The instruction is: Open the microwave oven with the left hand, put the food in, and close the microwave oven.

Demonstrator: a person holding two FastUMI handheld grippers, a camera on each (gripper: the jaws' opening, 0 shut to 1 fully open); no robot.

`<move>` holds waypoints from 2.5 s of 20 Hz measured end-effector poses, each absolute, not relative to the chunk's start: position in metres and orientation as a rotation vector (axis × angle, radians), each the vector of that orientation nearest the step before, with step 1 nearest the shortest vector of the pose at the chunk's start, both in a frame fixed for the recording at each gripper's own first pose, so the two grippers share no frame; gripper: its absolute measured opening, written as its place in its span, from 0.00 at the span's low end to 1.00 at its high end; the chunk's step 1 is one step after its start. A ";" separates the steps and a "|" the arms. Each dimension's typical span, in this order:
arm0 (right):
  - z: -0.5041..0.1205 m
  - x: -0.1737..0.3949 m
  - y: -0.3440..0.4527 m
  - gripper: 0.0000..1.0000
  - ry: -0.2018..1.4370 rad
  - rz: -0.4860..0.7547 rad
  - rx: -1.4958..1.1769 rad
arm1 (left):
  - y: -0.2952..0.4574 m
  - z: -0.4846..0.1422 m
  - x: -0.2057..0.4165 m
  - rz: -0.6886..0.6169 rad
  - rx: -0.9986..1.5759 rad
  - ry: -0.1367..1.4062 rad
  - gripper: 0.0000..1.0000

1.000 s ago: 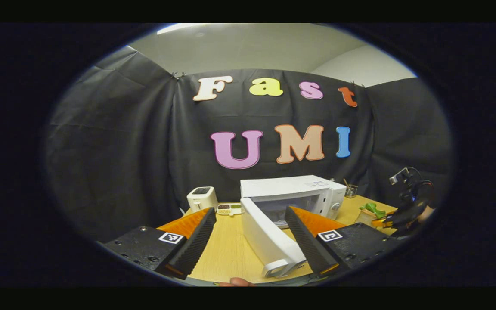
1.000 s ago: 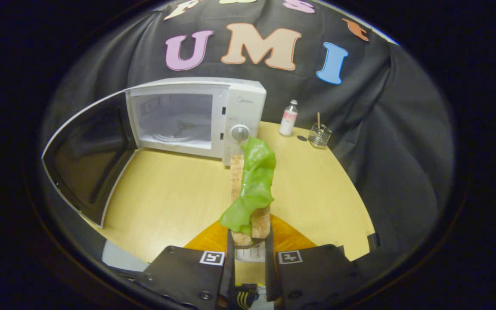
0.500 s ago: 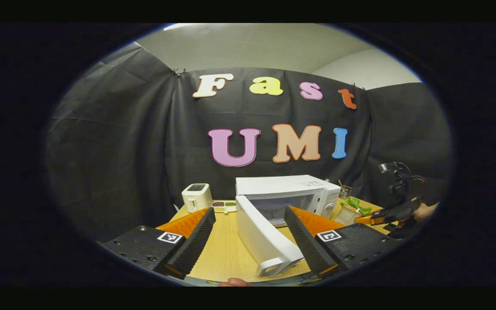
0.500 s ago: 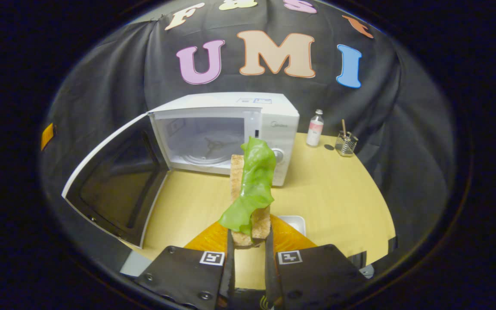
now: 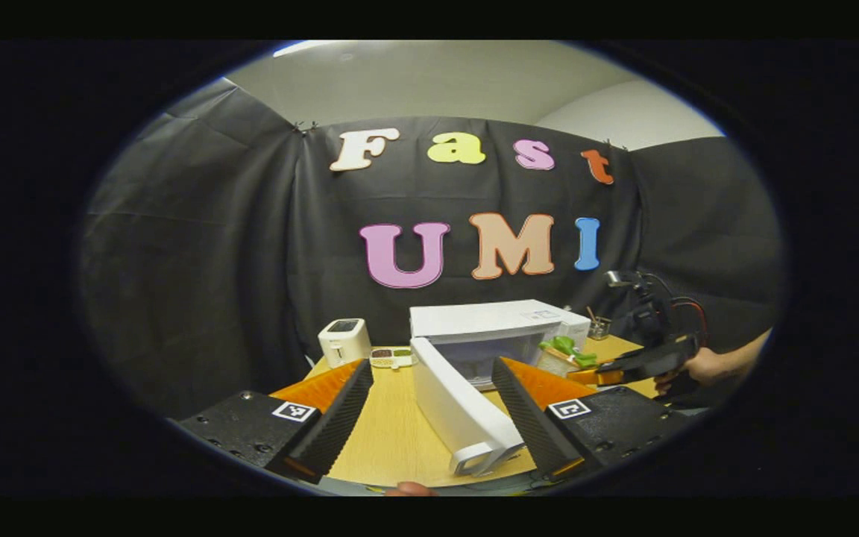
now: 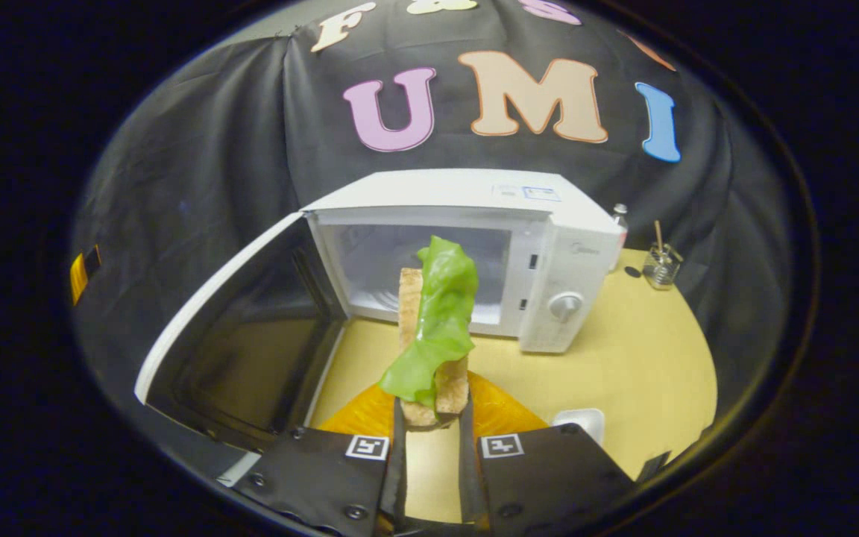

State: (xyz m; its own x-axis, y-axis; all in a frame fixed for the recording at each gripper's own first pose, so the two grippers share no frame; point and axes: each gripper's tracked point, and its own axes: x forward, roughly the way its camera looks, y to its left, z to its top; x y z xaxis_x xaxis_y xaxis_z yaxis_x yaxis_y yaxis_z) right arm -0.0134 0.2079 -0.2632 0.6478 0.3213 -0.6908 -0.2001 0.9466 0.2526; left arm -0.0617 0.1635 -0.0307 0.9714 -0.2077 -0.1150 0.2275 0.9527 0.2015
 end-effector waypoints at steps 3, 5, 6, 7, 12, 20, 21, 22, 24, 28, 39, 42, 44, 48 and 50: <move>-0.272 0.003 0.237 0.30 0.833 0.286 0.258 | 0.167 -0.027 -0.062 -0.209 0.216 0.086 0.97; -0.281 0.011 0.254 0.30 0.862 0.273 0.335 | 0.170 -0.026 -0.063 -0.196 0.217 0.082 0.97; -0.288 0.014 0.260 0.25 0.879 0.266 0.364 | 0.173 -0.026 -0.064 -0.189 0.218 0.084 0.97; -0.295 0.019 0.264 0.30 0.896 0.256 0.396 | 0.175 -0.027 -0.064 -0.182 0.218 0.086 0.97; -0.319 0.043 0.283 0.30 0.963 0.138 0.665 | 0.190 -0.031 -0.068 -0.142 0.211 0.106 0.99; -0.337 0.109 0.308 0.30 0.908 -0.028 0.919 | 0.209 -0.039 -0.072 -0.086 0.200 0.140 0.97; -0.342 0.115 0.311 0.30 0.908 -0.043 0.938 | 0.210 -0.039 -0.072 -0.080 0.197 0.142 0.97; -0.348 0.121 0.314 0.30 0.908 -0.061 0.956 | 0.212 -0.039 -0.073 -0.071 0.197 0.142 0.99; -0.356 0.132 0.316 0.30 0.897 -0.099 0.992 | 0.216 -0.039 -0.073 -0.056 0.190 0.140 0.99; -0.373 0.152 0.308 0.30 0.847 -0.211 1.039 | 0.224 -0.052 -0.078 -0.025 0.154 0.177 0.99; -0.392 0.185 0.305 0.30 0.794 -0.295 1.120 | 0.255 -0.074 -0.091 0.080 0.076 0.217 0.94; -0.399 0.184 0.299 0.31 0.816 -0.330 1.114 | 0.260 -0.080 -0.091 0.096 0.043 0.226 0.99; -0.404 0.185 0.291 0.56 0.812 -0.345 1.074 | 0.258 -0.085 -0.092 0.094 0.039 0.228 0.96; -0.410 0.175 0.284 0.87 0.831 -0.331 0.948 | 0.264 -0.092 -0.097 0.114 0.038 0.243 0.96; -0.409 0.171 0.279 0.98 0.833 -0.316 0.881 | 0.265 -0.095 -0.099 0.121 0.031 0.244 0.96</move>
State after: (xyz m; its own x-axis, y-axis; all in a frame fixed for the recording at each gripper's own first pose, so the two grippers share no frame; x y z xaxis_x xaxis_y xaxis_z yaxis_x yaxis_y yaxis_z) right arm 0.1706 0.2787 -0.4089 0.6526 0.0815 -0.7533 0.5610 0.6162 0.5528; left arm -0.0990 0.2652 -0.0949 0.9631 0.1231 -0.2395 -0.1157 0.9923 0.0449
